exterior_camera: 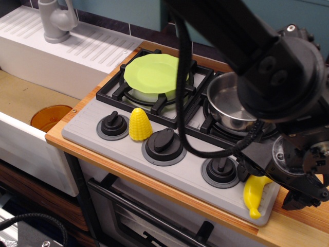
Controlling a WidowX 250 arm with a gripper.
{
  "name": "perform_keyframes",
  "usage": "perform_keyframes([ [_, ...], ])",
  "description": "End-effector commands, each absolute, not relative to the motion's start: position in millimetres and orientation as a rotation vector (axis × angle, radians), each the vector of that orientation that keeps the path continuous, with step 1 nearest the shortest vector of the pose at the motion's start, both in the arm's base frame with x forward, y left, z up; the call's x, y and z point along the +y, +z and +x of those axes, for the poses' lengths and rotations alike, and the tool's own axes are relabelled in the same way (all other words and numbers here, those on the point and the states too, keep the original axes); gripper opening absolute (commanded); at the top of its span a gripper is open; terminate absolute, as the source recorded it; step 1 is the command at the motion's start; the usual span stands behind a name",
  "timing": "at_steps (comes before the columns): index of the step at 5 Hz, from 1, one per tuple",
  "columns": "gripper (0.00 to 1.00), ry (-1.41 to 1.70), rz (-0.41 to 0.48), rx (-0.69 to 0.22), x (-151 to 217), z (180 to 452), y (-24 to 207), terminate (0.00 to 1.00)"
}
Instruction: End effector reaching banana
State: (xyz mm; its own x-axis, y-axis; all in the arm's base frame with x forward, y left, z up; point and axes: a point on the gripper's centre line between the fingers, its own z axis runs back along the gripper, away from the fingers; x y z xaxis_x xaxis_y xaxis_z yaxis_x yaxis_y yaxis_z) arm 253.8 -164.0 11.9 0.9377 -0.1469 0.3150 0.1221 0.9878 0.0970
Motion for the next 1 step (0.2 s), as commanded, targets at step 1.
perform_keyframes([
  [1, 1.0, -0.129, 0.063, -0.324, -165.1, 254.1, 9.7, 1.0],
])
